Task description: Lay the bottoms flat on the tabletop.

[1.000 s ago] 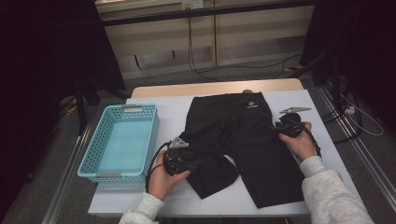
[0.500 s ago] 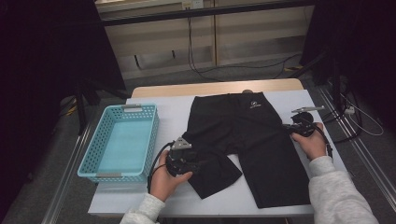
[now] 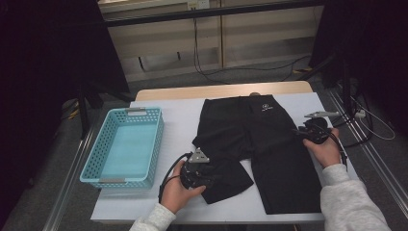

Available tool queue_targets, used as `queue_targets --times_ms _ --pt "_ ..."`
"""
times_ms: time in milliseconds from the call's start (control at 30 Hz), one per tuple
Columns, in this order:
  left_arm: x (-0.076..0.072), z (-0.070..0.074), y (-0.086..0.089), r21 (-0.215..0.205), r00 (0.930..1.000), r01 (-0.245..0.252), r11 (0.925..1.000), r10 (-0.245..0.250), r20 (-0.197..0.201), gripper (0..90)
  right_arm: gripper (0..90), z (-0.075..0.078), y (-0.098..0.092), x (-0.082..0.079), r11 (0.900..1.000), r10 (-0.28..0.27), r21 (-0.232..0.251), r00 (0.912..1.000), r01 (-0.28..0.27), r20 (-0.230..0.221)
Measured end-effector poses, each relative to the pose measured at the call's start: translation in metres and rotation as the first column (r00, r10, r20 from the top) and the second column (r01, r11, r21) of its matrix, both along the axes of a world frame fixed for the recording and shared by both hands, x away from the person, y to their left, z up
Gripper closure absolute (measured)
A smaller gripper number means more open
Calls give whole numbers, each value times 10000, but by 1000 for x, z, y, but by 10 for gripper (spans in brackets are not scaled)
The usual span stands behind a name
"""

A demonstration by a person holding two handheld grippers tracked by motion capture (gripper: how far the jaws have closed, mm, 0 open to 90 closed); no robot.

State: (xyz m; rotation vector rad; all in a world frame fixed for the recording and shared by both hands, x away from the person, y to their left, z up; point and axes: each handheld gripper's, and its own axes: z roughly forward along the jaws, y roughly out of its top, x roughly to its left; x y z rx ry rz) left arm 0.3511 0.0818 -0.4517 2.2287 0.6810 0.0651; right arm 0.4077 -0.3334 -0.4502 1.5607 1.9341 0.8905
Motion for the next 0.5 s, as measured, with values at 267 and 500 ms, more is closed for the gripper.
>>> queue_targets --times_ms 267,500 --pt "-3 2 -3 218 9999 4 9998 0 -163 889 550 18 30 -25 9908 1348 -164 9891 -1340 588" --pt "-1 22 22 -809 9981 -517 9954 488 -382 893 515 22 74 -43 9525 3038 -18 9502 -3044 700"
